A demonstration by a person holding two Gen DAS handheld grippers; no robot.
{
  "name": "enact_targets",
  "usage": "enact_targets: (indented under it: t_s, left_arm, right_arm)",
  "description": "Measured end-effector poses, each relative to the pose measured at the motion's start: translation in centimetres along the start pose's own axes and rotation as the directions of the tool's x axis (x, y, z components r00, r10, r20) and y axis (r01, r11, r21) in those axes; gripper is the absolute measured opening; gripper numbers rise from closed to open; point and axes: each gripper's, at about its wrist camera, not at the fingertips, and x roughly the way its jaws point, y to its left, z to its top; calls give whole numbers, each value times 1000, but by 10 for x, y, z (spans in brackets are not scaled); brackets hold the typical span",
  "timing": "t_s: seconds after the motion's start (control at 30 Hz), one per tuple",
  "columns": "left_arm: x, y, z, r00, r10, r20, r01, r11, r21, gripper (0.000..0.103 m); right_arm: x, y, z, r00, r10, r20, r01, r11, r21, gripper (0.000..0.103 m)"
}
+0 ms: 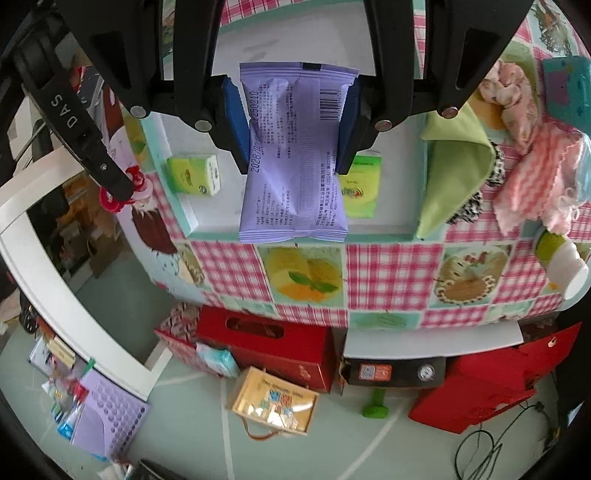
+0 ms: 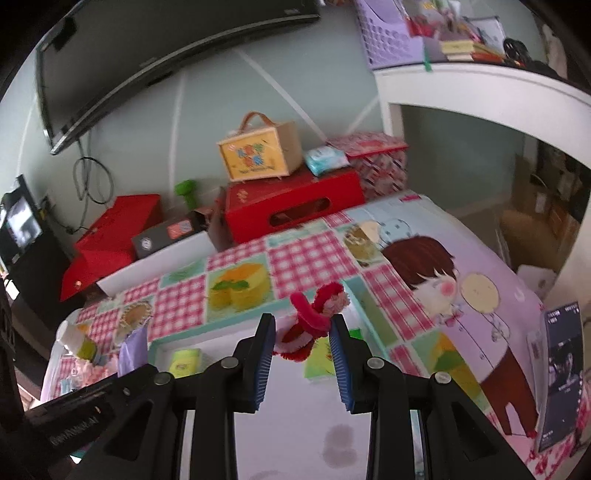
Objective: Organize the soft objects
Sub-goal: 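Carry the lavender packet and red bow over the tray with both tools, then open both tools to drop the packet and red bow into the tray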
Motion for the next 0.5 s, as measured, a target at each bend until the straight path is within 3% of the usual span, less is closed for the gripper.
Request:
enact_targets:
  t_s: [0.23, 0.5]
  left_arm:
    - [31, 10, -14, 997, 4, -80, -6, 1000, -17, 46]
    - [38, 12, -19, 994, 1, -110, -3, 1000, -17, 47]
  right_arm:
    - [28, 2, -15, 983, -48, -176, 44, 999, -26, 32]
    - [41, 5, -26, 966, -77, -246, 68, 997, -47, 33]
